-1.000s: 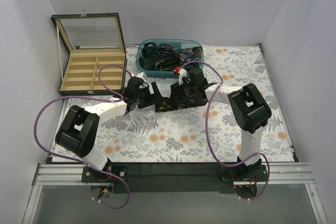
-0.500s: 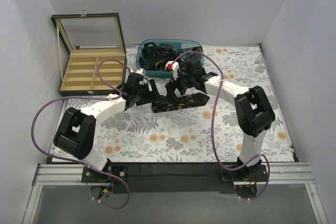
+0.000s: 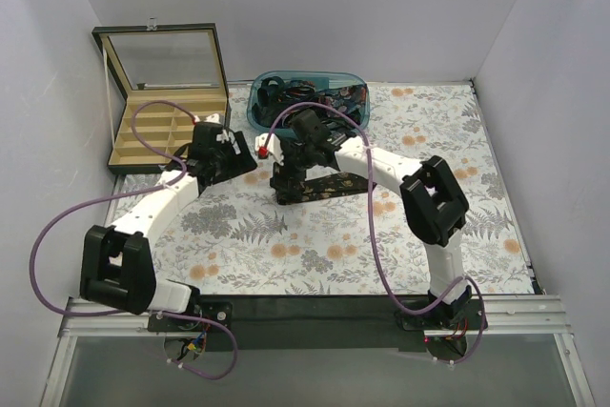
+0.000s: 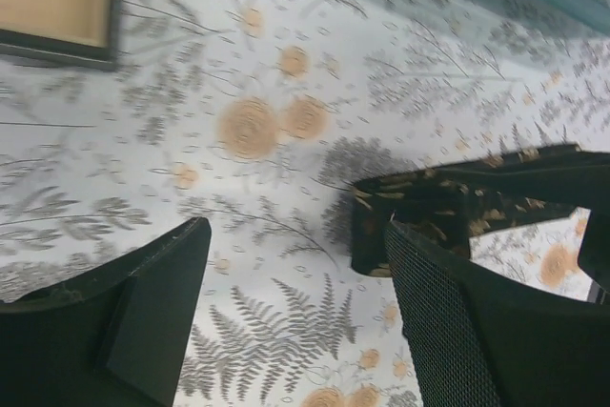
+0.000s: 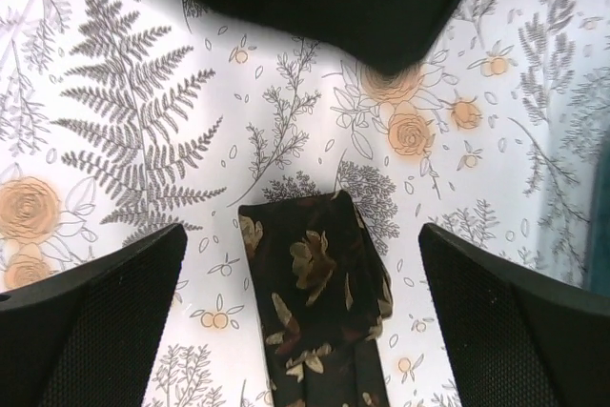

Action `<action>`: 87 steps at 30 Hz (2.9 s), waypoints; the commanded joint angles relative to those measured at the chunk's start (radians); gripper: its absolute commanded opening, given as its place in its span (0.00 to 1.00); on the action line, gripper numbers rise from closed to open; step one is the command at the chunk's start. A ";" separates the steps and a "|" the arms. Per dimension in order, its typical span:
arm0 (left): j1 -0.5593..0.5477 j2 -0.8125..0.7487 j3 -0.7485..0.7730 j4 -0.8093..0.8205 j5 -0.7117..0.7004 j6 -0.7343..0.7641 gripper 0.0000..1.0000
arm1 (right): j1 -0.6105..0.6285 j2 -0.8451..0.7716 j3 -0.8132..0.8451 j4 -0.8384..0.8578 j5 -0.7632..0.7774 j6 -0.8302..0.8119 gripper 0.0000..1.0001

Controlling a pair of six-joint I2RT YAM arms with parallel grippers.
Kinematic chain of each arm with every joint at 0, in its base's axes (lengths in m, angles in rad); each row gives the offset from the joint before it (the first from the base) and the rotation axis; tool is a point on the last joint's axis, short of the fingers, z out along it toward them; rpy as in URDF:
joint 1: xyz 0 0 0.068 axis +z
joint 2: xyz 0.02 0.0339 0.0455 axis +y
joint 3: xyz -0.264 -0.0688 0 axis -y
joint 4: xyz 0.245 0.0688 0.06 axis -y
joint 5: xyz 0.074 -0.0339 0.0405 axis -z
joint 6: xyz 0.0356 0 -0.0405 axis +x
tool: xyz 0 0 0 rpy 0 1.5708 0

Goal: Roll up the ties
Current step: Roll the tie

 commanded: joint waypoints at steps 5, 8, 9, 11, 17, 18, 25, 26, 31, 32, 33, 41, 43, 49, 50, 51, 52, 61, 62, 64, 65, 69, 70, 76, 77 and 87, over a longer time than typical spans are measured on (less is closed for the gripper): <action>0.120 -0.136 -0.084 -0.042 -0.071 0.092 0.69 | -0.001 0.106 0.123 -0.159 0.020 -0.120 0.98; 0.126 -0.140 -0.109 -0.020 -0.061 0.099 0.69 | 0.002 0.137 0.135 -0.183 0.017 -0.140 0.96; 0.129 -0.139 -0.115 -0.016 -0.056 0.099 0.69 | 0.003 0.143 0.137 -0.190 0.020 -0.143 0.96; 0.132 -0.131 -0.115 -0.016 -0.035 0.104 0.69 | 0.003 0.163 0.137 -0.191 0.031 -0.145 0.93; 0.138 -0.134 -0.115 -0.012 -0.031 0.112 0.68 | 0.006 0.204 0.137 -0.191 0.035 -0.146 0.83; 0.140 -0.131 -0.114 -0.012 -0.031 0.113 0.68 | 0.009 0.209 0.136 -0.190 0.038 -0.146 0.81; 0.148 -0.125 -0.114 -0.011 0.005 0.115 0.68 | 0.025 0.194 0.102 -0.190 0.066 -0.145 0.54; 0.149 -0.125 -0.114 -0.011 0.008 0.113 0.68 | 0.026 0.189 0.097 -0.190 0.068 -0.142 0.48; 0.151 -0.124 -0.115 -0.009 0.015 0.115 0.68 | 0.031 0.174 0.077 -0.190 0.075 -0.128 0.33; 0.151 -0.124 -0.115 -0.009 0.018 0.115 0.68 | 0.032 0.171 0.071 -0.190 0.075 -0.126 0.31; 0.151 -0.122 -0.115 -0.009 0.019 0.115 0.68 | 0.032 0.163 0.067 -0.190 0.072 -0.125 0.31; 0.152 -0.114 -0.120 -0.006 0.063 0.119 0.68 | 0.037 0.126 0.042 -0.190 0.052 -0.102 0.36; 0.152 -0.111 -0.123 -0.002 0.083 0.122 0.68 | 0.037 0.109 0.039 -0.190 0.031 -0.099 0.41; 0.151 -0.104 -0.131 0.015 0.139 0.136 0.68 | 0.037 0.076 0.048 -0.190 -0.009 -0.093 0.69; 0.151 -0.104 -0.129 0.014 0.140 0.136 0.68 | 0.037 0.074 0.053 -0.191 -0.014 -0.093 0.70; 0.151 -0.102 -0.131 0.015 0.139 0.136 0.68 | 0.035 0.076 0.056 -0.191 -0.021 -0.091 0.71; 0.151 -0.104 -0.129 0.014 0.139 0.138 0.68 | 0.037 0.079 0.063 -0.190 -0.030 -0.089 0.71; 0.151 -0.097 -0.132 0.015 0.139 0.144 0.68 | 0.058 0.148 0.096 -0.190 -0.060 -0.074 0.72; 0.151 -0.096 -0.131 0.015 0.139 0.144 0.68 | 0.063 0.157 0.099 -0.187 -0.055 -0.071 0.72; 0.151 -0.097 -0.131 0.014 0.137 0.144 0.68 | 0.069 0.169 0.108 -0.187 -0.054 -0.067 0.71; 0.151 -0.099 -0.131 0.015 0.137 0.145 0.68 | 0.074 0.175 0.111 -0.187 -0.052 -0.065 0.70; 0.151 -0.099 -0.132 0.015 0.139 0.145 0.68 | 0.081 0.204 0.122 -0.185 -0.015 -0.053 0.61; 0.152 -0.101 -0.132 0.015 0.139 0.145 0.68 | 0.084 0.207 0.120 -0.185 -0.011 -0.050 0.59; 0.151 -0.101 -0.132 0.015 0.146 0.147 0.68 | 0.088 0.188 0.097 -0.185 0.005 -0.045 0.37; 0.152 -0.101 -0.132 0.015 0.149 0.148 0.68 | 0.086 0.178 0.093 -0.184 0.008 -0.045 0.37; 0.138 -0.110 -0.146 0.035 0.215 0.141 0.68 | 0.087 0.086 0.070 -0.183 -0.021 -0.005 0.55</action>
